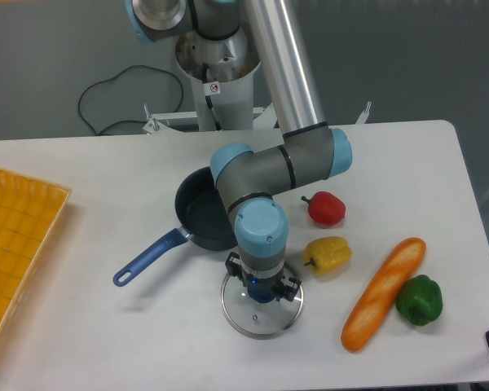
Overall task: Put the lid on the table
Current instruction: 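Set the glass lid flat on the table and hold it there, then open the gripper and lift it up off the lid knob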
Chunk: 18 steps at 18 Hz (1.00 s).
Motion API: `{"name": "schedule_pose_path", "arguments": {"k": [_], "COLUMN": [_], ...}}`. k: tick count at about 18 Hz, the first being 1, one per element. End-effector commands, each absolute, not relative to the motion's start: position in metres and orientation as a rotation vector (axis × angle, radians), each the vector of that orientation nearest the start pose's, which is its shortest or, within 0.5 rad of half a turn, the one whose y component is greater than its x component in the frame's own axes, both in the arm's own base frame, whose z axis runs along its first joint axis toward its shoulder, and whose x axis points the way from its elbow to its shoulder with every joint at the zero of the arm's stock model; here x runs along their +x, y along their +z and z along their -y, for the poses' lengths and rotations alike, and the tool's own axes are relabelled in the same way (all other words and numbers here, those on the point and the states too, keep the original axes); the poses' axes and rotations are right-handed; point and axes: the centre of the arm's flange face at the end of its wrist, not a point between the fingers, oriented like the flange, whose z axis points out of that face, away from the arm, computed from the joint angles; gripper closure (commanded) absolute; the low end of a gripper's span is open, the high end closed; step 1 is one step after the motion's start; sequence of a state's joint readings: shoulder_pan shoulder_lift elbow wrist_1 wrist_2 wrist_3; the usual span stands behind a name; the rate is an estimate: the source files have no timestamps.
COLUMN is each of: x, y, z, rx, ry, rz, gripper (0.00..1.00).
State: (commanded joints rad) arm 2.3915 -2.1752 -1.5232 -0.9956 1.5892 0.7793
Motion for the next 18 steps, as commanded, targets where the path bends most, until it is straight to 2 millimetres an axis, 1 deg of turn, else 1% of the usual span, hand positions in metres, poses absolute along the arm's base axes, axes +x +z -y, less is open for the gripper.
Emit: {"name": "schedule_pose_path", "arguments": {"k": [3,6,8,14,18], "x": [-0.405,-0.405,-0.404,-0.403,-0.397], "y": [0.207,0.208,0.21,0.217,0.245], "z": [-0.557,-0.557,-0.557,-0.557,-0.551], "rx": [-3.141,-3.14,-3.138,-3.133,-3.108], "ry": [0.041,0.043,0.046,0.056,0.095], "rz": [0.065,0.065,0.063,0.063,0.056], "gripper": [0.16,0.06,0.02,0.01,0.0]}}
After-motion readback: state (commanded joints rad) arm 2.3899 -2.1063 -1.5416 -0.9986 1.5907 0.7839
